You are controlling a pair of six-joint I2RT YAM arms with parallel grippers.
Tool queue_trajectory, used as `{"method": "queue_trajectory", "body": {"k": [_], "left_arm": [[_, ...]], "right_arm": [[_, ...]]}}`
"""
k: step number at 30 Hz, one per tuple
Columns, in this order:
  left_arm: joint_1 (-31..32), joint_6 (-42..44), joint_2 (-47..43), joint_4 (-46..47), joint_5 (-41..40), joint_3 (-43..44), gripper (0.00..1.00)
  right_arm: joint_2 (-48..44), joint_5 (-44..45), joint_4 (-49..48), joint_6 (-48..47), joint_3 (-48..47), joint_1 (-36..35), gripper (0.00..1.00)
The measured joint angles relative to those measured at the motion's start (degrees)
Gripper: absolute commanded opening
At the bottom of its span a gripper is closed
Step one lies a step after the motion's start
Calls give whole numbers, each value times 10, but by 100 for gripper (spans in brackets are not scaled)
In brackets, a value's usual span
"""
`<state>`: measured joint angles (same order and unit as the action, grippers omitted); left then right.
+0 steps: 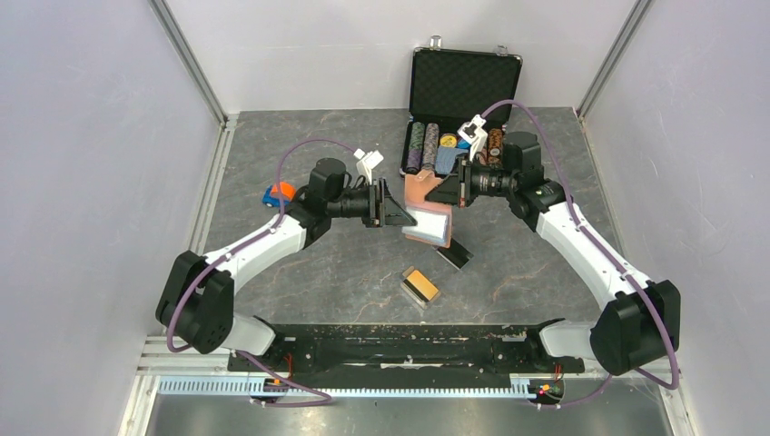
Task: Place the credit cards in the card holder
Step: Open the card holder.
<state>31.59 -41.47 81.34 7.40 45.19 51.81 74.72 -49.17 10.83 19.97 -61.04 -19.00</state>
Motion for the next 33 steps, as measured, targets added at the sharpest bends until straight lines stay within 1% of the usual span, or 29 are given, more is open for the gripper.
{"method": "queue_trajectory", "body": {"k": [4, 8, 13, 17, 21, 23, 27, 33], "left_arm": [[0, -1, 0, -5, 0, 5, 56], [0, 5, -1, -38, -1, 23, 57], [3, 30, -7, -109, -10, 49, 61], [13, 63, -7, -165, -22, 79, 60], [26, 78, -3, -194, -30, 97, 59], [32, 83, 2, -209, -34, 106, 60], [47, 115, 16, -259, -62, 135, 65], [66, 153, 33, -322, -93, 170, 65]], "right_arm": [[0, 2, 0, 0, 1, 0, 0], [0, 2, 0, -1, 5, 0, 0], [0, 5, 5, -5, 10, 0, 0], [0, 6, 5, -9, 14, 0, 0], [0, 10, 8, -12, 20, 0, 0], [0, 12, 10, -14, 21, 0, 0], [0, 12, 11, -17, 23, 0, 0], [0, 15, 17, -20, 28, 0, 0]]}}
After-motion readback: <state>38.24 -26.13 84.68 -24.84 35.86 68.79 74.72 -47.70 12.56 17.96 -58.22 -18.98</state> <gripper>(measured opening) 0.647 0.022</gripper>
